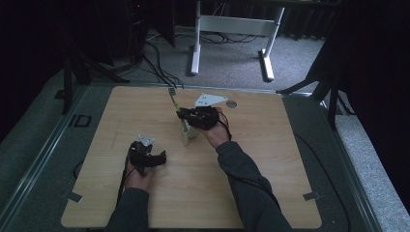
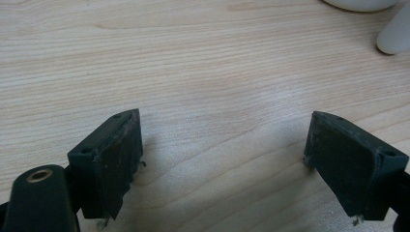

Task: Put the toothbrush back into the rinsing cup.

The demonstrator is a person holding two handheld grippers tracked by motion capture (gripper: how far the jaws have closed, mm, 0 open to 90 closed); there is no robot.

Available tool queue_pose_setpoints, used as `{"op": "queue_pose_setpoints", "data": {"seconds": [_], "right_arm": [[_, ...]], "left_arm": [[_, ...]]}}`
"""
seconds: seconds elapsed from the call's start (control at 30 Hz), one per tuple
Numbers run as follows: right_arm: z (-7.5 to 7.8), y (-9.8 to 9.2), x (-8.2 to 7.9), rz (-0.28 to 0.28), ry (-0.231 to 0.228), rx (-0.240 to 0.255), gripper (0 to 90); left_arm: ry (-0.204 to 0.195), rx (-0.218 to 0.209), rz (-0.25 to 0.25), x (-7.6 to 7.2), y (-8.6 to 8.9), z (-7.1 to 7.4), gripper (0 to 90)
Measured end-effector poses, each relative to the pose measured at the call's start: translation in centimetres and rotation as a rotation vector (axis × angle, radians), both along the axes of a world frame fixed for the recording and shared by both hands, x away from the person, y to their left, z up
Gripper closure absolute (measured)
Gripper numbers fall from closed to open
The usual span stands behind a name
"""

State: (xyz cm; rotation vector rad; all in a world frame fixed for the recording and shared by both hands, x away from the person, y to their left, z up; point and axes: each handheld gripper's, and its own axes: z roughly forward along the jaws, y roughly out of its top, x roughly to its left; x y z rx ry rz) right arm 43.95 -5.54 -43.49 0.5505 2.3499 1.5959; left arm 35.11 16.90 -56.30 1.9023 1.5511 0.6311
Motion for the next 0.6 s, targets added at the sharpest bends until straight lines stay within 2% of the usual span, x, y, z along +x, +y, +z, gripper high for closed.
{"op": "queue_pose_setpoints", "data": {"seconds": [0.6], "right_arm": [[-1.1,0.0,-0.2,0.009,0.015,-0.032,79.4]], "left_arm": [[-0.002,0.000,0.002,0.0,0.0,0.0,14.1]]}}
